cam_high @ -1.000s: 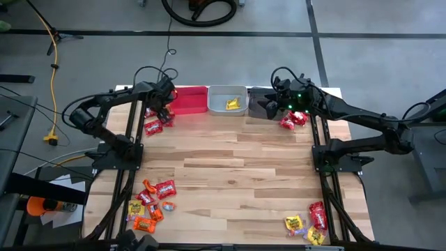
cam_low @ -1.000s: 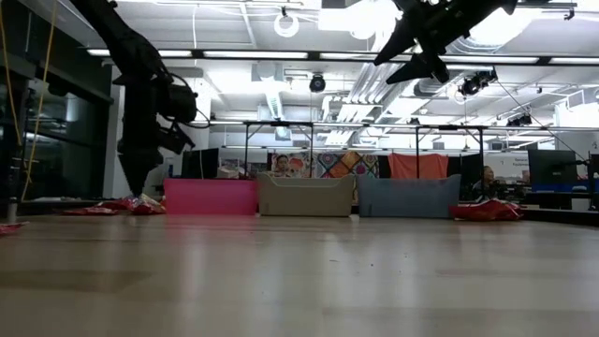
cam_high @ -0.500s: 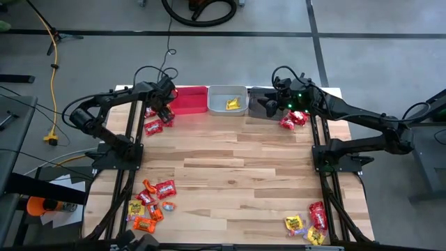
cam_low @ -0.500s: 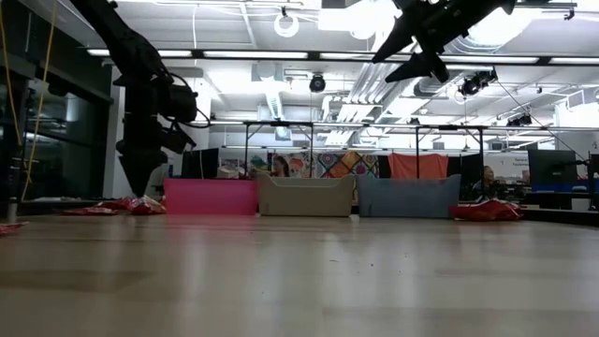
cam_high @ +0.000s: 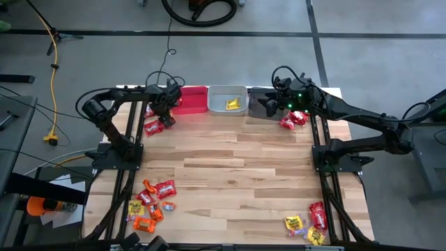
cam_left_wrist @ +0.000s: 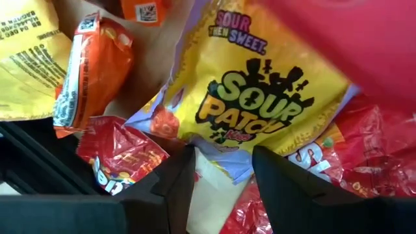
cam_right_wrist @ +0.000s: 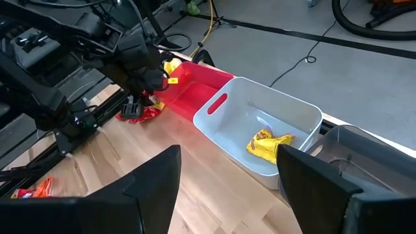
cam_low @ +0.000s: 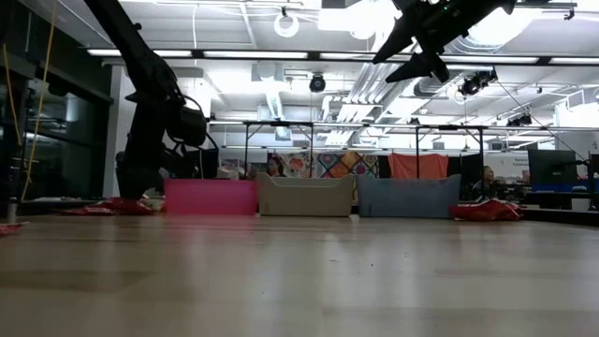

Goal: Sort candy
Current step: Put the yellow candy into the gray bin

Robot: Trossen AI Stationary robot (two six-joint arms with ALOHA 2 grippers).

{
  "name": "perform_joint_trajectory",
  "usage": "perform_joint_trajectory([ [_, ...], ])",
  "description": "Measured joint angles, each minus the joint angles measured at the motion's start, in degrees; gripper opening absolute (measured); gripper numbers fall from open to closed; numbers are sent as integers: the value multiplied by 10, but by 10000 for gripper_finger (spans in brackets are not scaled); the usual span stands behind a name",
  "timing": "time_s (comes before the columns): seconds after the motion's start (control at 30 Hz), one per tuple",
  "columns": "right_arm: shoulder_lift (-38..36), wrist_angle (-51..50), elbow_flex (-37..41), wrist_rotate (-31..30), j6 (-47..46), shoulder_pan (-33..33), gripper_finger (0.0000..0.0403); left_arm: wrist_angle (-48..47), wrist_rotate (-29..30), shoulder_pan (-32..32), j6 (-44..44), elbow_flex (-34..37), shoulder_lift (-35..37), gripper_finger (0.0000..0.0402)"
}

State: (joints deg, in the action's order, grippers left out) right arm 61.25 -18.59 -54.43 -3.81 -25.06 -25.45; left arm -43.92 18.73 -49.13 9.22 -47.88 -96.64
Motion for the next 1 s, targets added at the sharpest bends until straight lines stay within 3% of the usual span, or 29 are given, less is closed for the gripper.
perform_joint_trajectory([
  [0.13, 0, 0, 0, 0, 0, 0, 250, 6, 6, 4, 4, 2, 9, 135],
  [0.33, 0, 0, 0, 0, 0, 0, 250, 1, -28, 0, 18, 4, 60, 13],
  [0.83, 0, 0, 0, 0, 0, 0, 250, -129, -104, -11, 14, -17, 367, 0],
  [1.0, 0, 0, 0, 1, 5, 0, 250, -92, -210, 8, -25, -36, 436, 0],
])
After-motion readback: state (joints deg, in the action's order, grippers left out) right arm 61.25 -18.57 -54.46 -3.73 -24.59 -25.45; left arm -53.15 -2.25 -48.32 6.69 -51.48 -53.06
